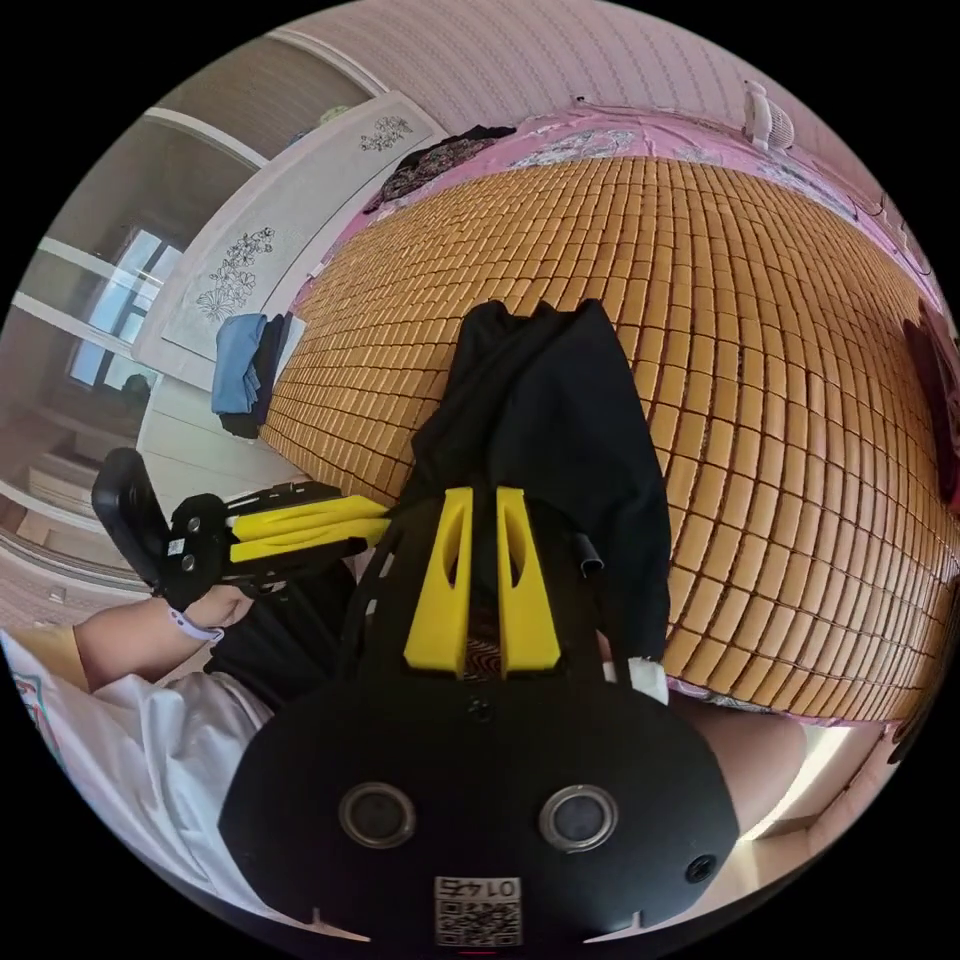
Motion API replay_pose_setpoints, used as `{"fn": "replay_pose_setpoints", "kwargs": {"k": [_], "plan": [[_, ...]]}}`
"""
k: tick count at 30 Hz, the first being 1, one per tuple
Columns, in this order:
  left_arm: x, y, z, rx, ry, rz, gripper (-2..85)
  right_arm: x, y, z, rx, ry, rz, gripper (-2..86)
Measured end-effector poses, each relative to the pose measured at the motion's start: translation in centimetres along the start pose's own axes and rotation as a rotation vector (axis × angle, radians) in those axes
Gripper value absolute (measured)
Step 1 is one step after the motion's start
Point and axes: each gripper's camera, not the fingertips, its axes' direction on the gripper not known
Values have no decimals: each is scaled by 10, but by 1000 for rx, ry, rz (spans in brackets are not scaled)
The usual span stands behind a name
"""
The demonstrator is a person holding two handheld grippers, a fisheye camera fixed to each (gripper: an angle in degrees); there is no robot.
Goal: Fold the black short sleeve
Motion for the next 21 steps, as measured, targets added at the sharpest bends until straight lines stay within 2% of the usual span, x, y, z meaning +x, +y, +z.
{"fn": "replay_pose_setpoints", "kwargs": {"k": [5, 9, 15, 21], "plan": [[-22, 6, -23, 34, 8, -75, -9, 56, 45, -78, 148, 118, 151, 38], [-39, 12, -33, 33, 84, -189, -4, 108, 83, -98, 79, 201, 357, 67], [-48, 17, -48, -8, 127, -263, 55, 92, 83, -101, 74, 286, 265, 106], [-42, 19, -76, -13, 81, -207, 84, 79, 42, -81, -40, 424, 160, 120]]}}
